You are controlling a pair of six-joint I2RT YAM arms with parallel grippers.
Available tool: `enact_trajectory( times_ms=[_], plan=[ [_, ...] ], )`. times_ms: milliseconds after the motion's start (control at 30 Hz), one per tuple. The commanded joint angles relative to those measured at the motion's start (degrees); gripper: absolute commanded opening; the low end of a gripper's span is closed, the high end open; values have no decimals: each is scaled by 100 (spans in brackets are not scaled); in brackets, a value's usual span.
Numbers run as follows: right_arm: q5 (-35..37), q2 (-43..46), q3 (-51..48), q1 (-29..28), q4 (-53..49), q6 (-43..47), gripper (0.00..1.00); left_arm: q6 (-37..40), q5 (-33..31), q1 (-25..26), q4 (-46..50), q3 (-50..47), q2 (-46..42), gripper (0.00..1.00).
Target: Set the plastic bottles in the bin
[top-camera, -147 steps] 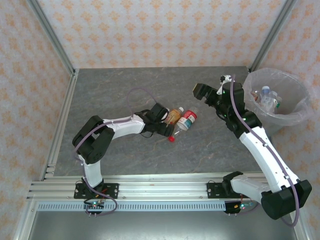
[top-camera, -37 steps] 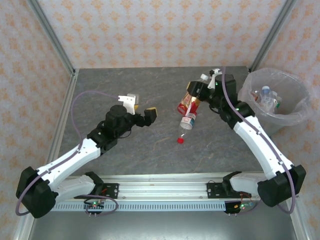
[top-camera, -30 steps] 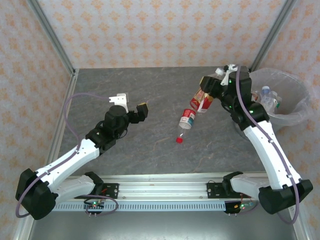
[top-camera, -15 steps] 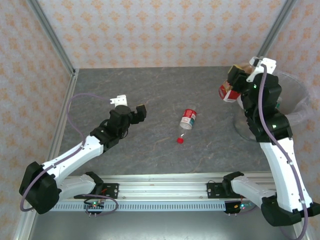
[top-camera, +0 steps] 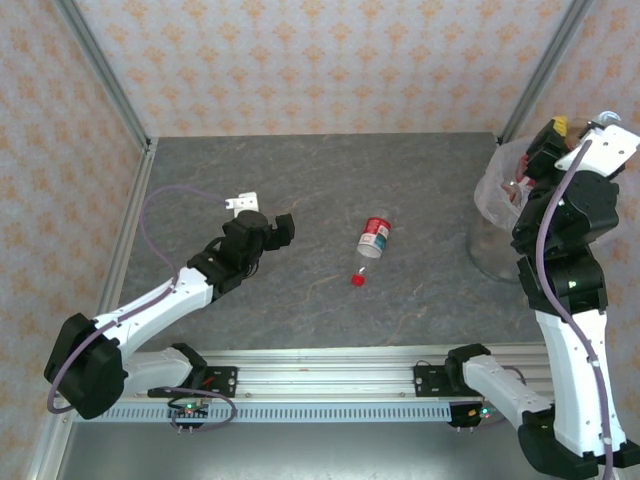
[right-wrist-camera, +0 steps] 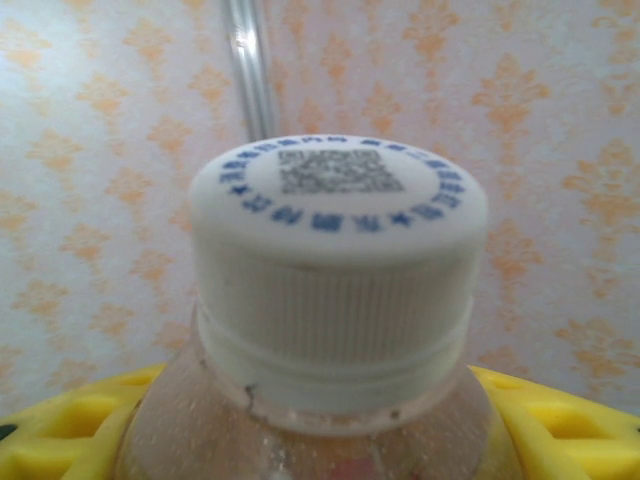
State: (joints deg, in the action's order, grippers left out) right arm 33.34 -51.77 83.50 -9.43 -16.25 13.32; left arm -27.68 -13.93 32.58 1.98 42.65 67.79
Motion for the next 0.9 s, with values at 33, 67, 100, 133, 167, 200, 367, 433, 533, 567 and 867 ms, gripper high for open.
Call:
enact_trajectory(
  times_ms=[33,67,100,133,167,200,367,433,533,567,867],
  plan=[
    [-270,-319,-116,932,-193,-437,52,-132,-62,-48,110,141,24,100],
    [-501,-434,-137,1252,-263,-608,52,-132,-71,-49,126,141,4,100],
    [-734,-575,-127,1525,-343,-784,52,-123,-84,-50,152,144,-2,100],
    [-950,-706,-99,1774,-433,-959,52,-119,-98,-49,176,138,-19,100],
    [-1228,-868,-30,2036,-570,-1170,53,-99,-129,-50,208,134,-40,100],
    [-1559,-1037,48,2260,-719,-1347,53,-89,-153,-49,235,123,-59,100],
    [-1968,-1897,602,2521,-1690,-1577,67,-97,-266,-63,278,35,-184,100],
    [-2017,-2079,773,2531,-2122,-1719,77,-106,-293,-65,303,15,-211,100],
    [-2129,-2170,891,2526,-2622,-1813,92,-130,-325,-85,330,2,-218,100],
    [-2114,-2204,970,2530,-2792,-1845,94,-132,-313,-85,322,-3,-207,100],
    [-1982,-2111,1266,2509,-3340,-2151,99,-132,-223,-111,273,65,-38,100]
  ],
)
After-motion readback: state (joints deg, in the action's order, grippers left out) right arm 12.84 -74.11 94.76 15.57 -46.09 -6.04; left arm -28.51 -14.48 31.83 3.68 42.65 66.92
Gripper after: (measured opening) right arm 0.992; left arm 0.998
